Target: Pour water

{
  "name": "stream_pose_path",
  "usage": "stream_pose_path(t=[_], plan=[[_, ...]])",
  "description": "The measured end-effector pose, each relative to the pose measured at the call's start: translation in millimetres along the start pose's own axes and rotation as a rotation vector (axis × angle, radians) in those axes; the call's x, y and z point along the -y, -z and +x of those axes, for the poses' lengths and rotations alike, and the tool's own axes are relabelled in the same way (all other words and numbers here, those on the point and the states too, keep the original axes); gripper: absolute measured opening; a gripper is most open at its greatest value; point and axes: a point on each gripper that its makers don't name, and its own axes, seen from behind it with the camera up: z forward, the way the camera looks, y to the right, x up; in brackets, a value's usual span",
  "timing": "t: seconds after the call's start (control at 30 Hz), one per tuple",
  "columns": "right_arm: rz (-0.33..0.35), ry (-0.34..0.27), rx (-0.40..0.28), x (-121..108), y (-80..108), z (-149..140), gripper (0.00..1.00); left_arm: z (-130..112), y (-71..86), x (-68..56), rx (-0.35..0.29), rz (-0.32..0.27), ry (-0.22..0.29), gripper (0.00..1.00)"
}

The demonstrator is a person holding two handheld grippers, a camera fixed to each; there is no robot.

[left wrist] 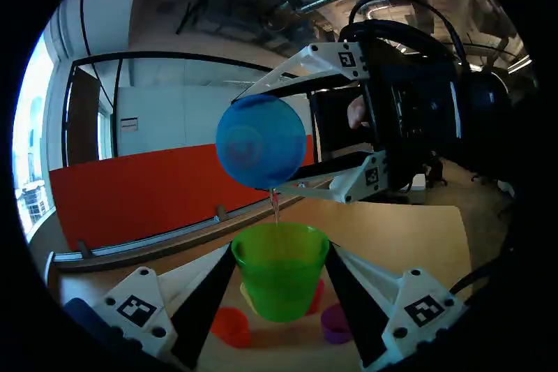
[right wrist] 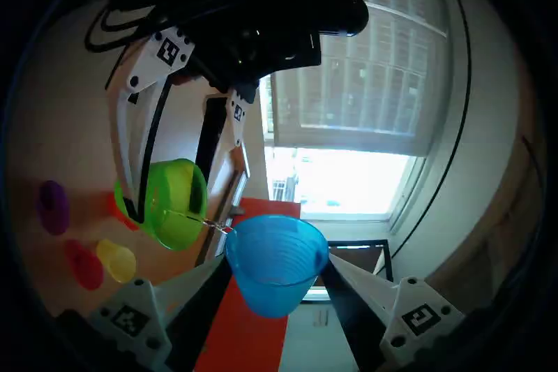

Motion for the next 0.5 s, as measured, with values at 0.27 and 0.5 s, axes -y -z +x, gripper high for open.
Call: stream_pose_path(t=[0.27,0.5], plan=[[-0.002,0.013,0.0,-0.3,0.9,1.0,0.89,2.1,0.7,-1.1,-0.003,0.0,-0.002,0.88],[-0.004,0.013,0.0,-2.2,2.3,1.7,0.89,4.4,0.7,-0.5,-0.006,0.0,-0.002,0.88]])
